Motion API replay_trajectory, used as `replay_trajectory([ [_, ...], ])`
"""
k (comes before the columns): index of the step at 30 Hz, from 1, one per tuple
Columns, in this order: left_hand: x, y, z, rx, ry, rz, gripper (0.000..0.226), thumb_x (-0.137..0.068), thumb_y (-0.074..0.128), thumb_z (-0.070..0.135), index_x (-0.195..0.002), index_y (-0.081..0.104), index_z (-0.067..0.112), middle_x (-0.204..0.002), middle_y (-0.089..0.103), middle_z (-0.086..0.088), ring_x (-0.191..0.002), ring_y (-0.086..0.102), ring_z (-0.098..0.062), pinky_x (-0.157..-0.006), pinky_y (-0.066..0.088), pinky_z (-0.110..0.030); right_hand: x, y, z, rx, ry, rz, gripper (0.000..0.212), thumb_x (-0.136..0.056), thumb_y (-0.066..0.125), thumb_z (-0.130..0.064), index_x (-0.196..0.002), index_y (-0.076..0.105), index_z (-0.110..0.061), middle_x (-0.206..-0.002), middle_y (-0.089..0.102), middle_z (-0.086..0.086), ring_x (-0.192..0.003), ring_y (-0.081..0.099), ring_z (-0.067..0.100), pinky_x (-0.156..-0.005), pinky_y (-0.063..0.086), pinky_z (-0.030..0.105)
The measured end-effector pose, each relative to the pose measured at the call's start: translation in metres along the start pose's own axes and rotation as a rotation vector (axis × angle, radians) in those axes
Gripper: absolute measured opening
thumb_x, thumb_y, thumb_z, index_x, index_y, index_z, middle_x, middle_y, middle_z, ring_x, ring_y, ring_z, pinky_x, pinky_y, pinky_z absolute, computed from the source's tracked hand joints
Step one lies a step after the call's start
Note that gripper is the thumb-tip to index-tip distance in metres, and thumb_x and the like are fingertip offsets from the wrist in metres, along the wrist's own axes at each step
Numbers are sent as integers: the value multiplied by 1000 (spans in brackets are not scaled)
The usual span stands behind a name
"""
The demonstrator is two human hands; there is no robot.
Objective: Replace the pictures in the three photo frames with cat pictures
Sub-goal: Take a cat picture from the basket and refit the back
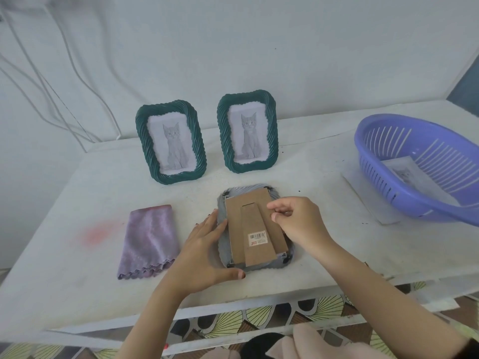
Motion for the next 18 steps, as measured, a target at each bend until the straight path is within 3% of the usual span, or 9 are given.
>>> replay_trajectory([
  [7, 0, 0, 2, -16, 10, -12, 127, -41, 46, 91, -145, 11, 28, -143, -13, 19, -133, -12, 5, -96, -18, 0, 2, -2, 2, -49, -3, 7, 22, -82, 64, -5, -97, 72, -19, -85, 64, -6, -75, 56, -3, -65, 42, 0],
  [14, 1, -1, 3, -15, 23, -20, 119, -42, 46, 91, -138, 2, 36, -136, -19, 29, -129, -16, 9, -95, -18, 1, 1, -2, 4, -55, -18, 12, 22, -82, 66, -6, -99, 71, -19, -89, 66, -2, -73, 57, -1, -72, 49, 12],
  [18, 0, 1, 0, -14, 33, -17, 125, -44, 49, 89, -145, 7, 28, -140, -16, 23, -122, -27, 20, -97, -20, -2, 0, 1, -1, 14, -65, 24, 22, -82, 65, -6, -100, 72, -15, -85, 64, -5, -66, 54, -4, -64, 41, -1],
])
Point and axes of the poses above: each hand's wrist, its own x-axis away from the middle knuckle, its own y-axis out of the palm, z = x × y, the point moved 3 cm from there along -x, towards the middle knuckle
